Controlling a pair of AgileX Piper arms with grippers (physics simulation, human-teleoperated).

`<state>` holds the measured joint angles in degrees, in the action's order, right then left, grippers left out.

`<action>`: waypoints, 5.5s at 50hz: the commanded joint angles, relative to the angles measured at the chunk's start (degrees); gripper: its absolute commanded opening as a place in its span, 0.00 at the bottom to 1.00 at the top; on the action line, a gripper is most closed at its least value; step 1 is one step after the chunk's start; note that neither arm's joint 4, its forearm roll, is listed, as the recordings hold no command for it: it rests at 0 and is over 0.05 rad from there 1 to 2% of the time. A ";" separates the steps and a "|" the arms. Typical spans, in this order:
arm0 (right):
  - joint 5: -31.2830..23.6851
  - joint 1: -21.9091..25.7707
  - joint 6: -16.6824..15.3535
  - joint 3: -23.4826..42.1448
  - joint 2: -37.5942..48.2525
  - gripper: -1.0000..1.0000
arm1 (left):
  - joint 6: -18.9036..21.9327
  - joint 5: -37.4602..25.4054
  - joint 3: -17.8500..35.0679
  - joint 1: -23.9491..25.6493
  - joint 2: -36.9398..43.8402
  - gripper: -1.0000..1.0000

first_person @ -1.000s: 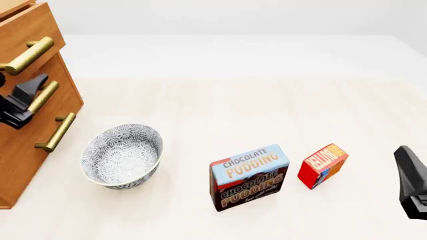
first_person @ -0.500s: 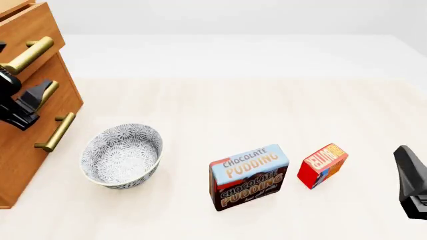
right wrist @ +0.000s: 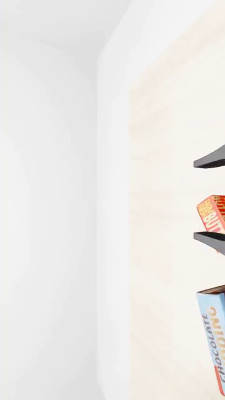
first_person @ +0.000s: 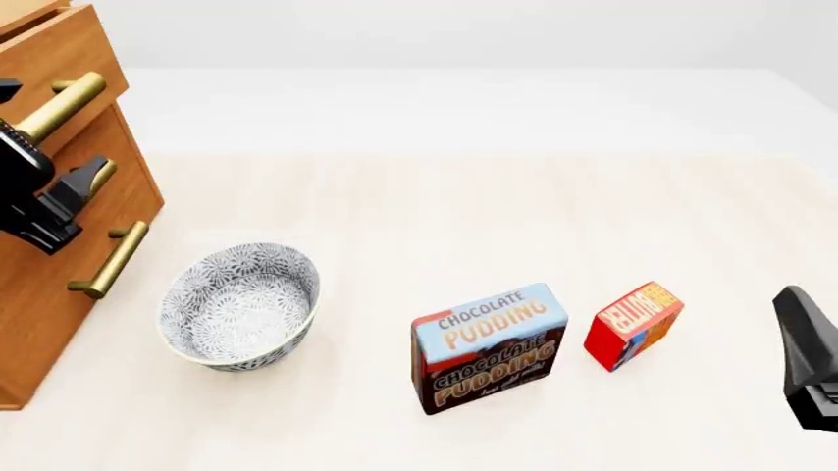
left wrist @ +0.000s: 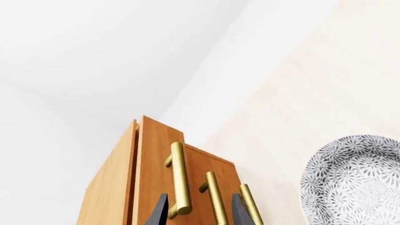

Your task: Put the butter at the back in the top drawer of the cabinet and close it.

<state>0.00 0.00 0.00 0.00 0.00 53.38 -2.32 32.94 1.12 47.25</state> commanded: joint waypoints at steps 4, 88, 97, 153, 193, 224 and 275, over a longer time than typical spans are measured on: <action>0.00 0.00 0.00 0.00 0.00 1.00 | 1.52 0.71 -0.55 -0.72 0.07 1.00; 0.00 0.00 0.00 0.00 0.00 1.00 | 7.15 5.41 -1.79 -3.53 3.03 1.00; 0.00 0.00 0.00 0.00 0.00 1.00 | 7.49 6.23 -2.04 -4.24 3.91 1.00; 0.00 0.00 0.00 0.00 0.00 1.00 | 7.40 9.91 -2.35 -7.31 7.33 1.00; 0.00 0.00 0.00 0.00 0.00 1.00 | 7.64 12.13 -2.77 -8.58 9.73 1.00; 0.00 0.00 0.00 0.00 0.00 1.00 | 7.59 13.64 -1.94 -8.57 12.42 1.00; 0.00 0.00 0.00 0.00 0.00 1.00 | 6.06 11.28 -1.02 -5.91 11.55 0.00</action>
<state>0.00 0.00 0.00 0.00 0.00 59.40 10.11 32.36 -6.07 58.79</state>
